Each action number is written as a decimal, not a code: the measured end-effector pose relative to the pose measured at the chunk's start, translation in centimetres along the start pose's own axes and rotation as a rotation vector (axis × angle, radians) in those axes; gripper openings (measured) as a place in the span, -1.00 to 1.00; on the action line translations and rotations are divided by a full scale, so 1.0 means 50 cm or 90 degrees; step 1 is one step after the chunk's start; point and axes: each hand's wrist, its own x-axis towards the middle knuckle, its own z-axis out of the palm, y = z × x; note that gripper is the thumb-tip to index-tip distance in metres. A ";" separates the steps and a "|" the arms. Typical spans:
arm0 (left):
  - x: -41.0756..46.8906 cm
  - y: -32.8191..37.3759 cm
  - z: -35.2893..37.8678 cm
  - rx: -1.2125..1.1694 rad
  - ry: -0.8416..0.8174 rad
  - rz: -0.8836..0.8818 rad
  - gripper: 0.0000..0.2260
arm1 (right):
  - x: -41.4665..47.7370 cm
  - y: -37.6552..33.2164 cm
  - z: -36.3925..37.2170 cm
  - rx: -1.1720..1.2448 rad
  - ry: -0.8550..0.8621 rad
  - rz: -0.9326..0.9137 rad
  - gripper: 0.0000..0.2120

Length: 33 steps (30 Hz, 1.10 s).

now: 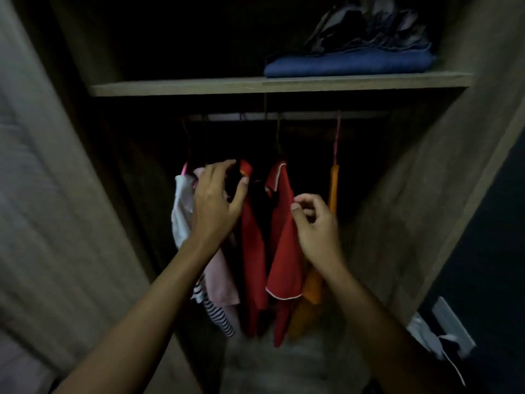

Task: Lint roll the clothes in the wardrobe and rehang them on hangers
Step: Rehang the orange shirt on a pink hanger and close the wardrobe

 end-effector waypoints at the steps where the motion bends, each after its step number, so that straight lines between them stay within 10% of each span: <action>1: 0.000 -0.011 -0.024 0.025 0.026 0.019 -0.70 | -0.015 -0.003 0.031 0.009 -0.037 0.012 -0.91; 7: 0.003 -0.116 -0.167 0.119 0.209 0.061 -0.63 | -0.100 0.024 0.247 -0.015 -0.213 0.086 -0.91; 18: -0.005 -0.401 -0.299 0.127 0.187 0.084 -0.55 | -0.311 0.143 0.615 -0.217 -0.365 0.200 -0.74; 25: 0.001 -0.466 -0.280 0.187 0.165 0.123 -0.53 | -0.369 0.260 0.723 -0.326 -0.292 0.326 -0.30; 33: 0.005 -0.473 -0.276 0.201 0.172 0.124 -0.53 | -0.360 0.195 0.714 -0.324 -0.278 0.257 -0.48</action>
